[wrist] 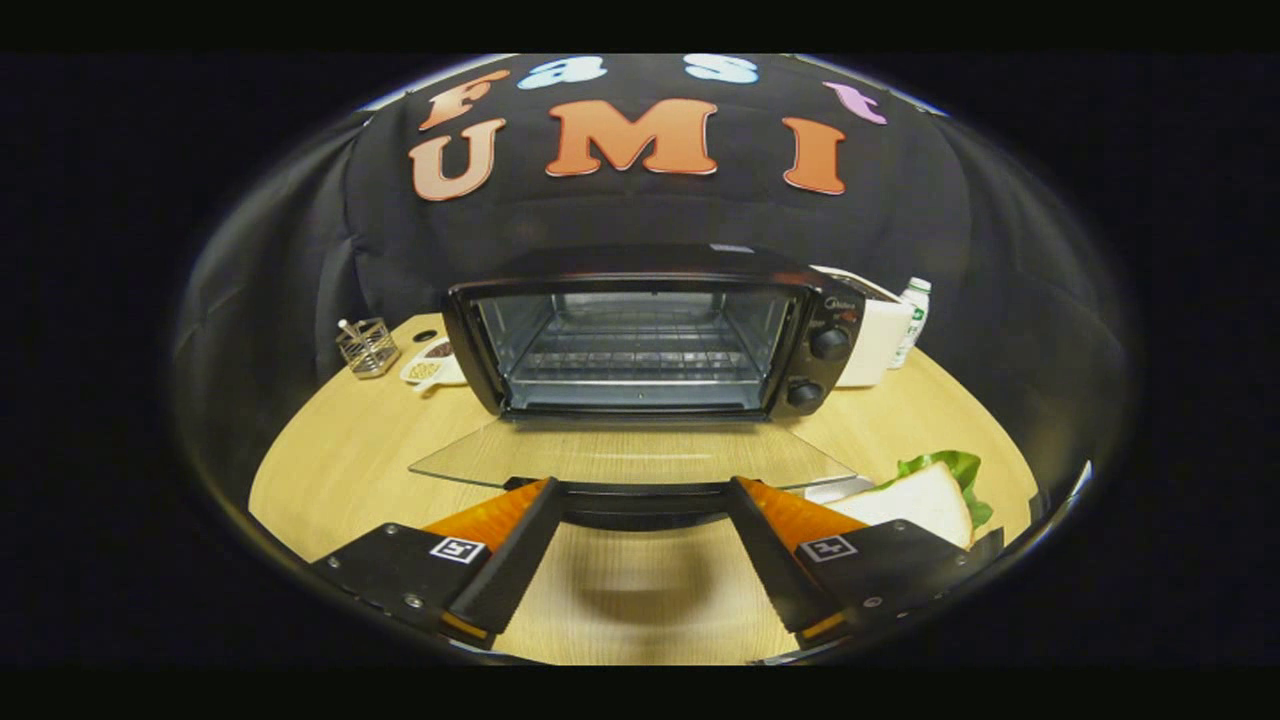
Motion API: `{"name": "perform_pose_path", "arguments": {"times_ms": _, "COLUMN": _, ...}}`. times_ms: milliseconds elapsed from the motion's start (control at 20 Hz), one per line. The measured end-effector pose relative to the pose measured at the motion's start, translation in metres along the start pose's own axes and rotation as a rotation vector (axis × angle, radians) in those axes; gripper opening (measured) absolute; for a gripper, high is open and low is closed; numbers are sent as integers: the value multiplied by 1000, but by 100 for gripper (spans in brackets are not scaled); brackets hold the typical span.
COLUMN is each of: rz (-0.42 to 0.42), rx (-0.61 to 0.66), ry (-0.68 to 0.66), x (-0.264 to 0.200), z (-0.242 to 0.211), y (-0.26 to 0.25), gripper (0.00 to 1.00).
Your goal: Open the toaster oven, put the food inside, and close the toaster oven door.
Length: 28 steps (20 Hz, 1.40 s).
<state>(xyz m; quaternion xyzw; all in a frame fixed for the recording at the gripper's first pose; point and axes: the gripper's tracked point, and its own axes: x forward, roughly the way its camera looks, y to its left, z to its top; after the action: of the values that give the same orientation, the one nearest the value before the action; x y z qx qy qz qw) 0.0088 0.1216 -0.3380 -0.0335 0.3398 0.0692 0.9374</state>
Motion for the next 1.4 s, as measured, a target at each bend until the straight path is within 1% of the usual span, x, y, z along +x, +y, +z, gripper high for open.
{"name": "perform_pose_path", "arguments": {"times_ms": 250, "rz": 0, "rx": -23, "ry": 22, "x": 5, "z": -17, "y": -5, "gripper": 98}}
{"name": "perform_pose_path", "arguments": {"times_ms": 400, "rz": 0, "rx": 16, "ry": 50, "x": 19, "z": -31, "y": -11, "gripper": 99}}
{"name": "perform_pose_path", "arguments": {"times_ms": 600, "rz": -25, "rx": 32, "ry": 36, "x": 34, "z": -26, "y": -20, "gripper": 99}}
{"name": "perform_pose_path", "arguments": {"times_ms": 850, "rz": -18, "rx": 28, "ry": 35, "x": 40, "z": -23, "y": -18, "gripper": 99}}
{"name": "perform_pose_path", "arguments": {"times_ms": 1000, "rz": -11, "rx": 47, "ry": 68, "x": 33, "z": -24, "y": -19, "gripper": 99}}
{"name": "perform_pose_path", "arguments": {"times_ms": 1150, "rz": -2, "rx": 64, "ry": 27, "x": 16, "z": -1, "y": -23, "gripper": 100}}
{"name": "perform_pose_path", "arguments": {"times_ms": 1300, "rz": 2, "rx": 57, "ry": -54, "x": -9, "z": 43, "y": -29, "gripper": 100}}
{"name": "perform_pose_path", "arguments": {"times_ms": 1400, "rz": -12, "rx": 37, "ry": -127, "x": -27, "z": 73, "y": -42, "gripper": 100}}
